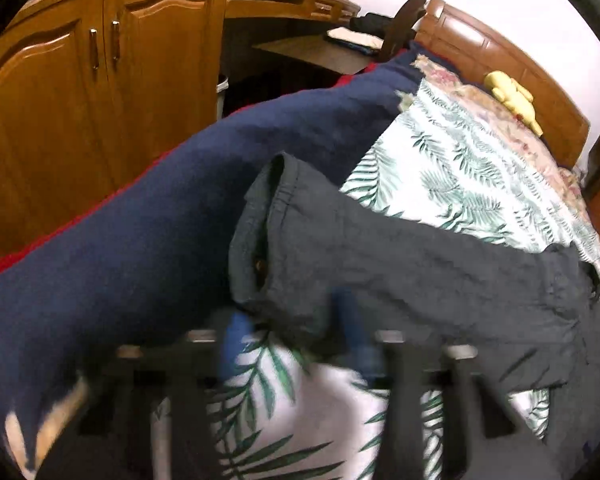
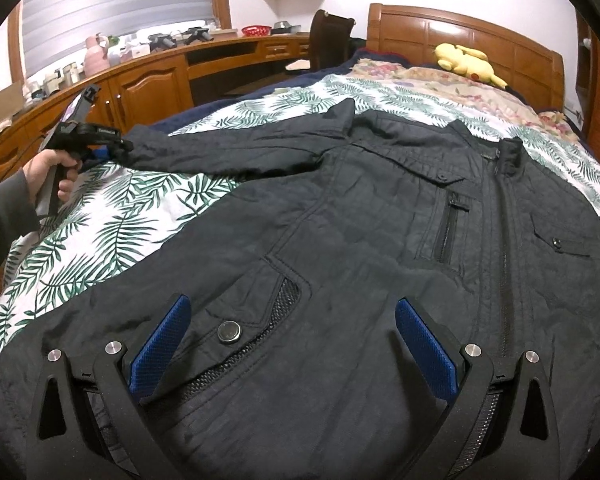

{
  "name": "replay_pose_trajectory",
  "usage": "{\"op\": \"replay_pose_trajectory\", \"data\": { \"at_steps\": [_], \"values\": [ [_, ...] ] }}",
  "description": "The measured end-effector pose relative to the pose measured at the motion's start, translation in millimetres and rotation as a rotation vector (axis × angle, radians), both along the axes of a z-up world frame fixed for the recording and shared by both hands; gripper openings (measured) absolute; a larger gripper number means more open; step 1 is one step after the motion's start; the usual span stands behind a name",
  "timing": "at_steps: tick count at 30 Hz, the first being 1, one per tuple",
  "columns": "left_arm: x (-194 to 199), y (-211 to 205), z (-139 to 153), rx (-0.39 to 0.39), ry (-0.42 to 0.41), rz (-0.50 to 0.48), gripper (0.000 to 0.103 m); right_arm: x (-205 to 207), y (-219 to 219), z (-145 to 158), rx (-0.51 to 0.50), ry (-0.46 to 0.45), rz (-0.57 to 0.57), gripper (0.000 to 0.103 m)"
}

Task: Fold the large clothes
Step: 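Lift the sleeve with the left gripper, lay it across the jacket body, open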

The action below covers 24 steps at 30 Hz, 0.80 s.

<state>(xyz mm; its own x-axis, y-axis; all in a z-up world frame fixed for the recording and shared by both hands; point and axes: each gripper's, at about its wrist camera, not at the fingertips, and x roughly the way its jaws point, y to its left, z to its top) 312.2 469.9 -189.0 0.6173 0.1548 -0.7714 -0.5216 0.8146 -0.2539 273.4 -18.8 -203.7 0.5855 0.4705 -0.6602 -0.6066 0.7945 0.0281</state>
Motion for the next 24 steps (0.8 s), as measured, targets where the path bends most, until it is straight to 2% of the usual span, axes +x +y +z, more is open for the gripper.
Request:
{"op": "replay_pose_trajectory", "data": {
  "at_steps": [1, 3, 6, 12, 17, 21, 24],
  "values": [
    [3.3, -3.3, 4.0, 0.004, 0.001, -0.012, 0.007, -0.4, -0.2, -0.1, 0.001, 0.001, -0.001, 0.103],
    [8.9, -16.0, 17.8, 0.066, 0.005, -0.040, 0.003, -1.5, -0.7, 0.5, 0.004, -0.003, -0.003, 0.103],
    [14.1, -46.0, 49.9, 0.113, -0.038, -0.096, 0.001, -3.6, -3.2, 4.7, 0.016, -0.011, -0.007, 0.103],
    [9.5, -138.4, 122.9, 0.221, -0.123, -0.253, 0.000, -8.5, -21.1, 20.2, 0.009, -0.029, -0.017, 0.103],
    [3.5, -221.9, 171.1, 0.239, -0.194, -0.367, 0.000, -16.1, -46.1, 26.5, -0.007, -0.012, 0.005, 0.103],
    [-2.9, -281.6, 189.5, 0.242, -0.227, -0.465, 0.000, -22.7, -74.2, 20.5, -0.040, -0.002, -0.014, 0.103],
    [-7.9, -322.6, 193.5, 0.243, -0.232, -0.538, 0.000, -26.4, -101.3, 23.1, -0.029, 0.001, -0.045, 0.103]
  ]
}}
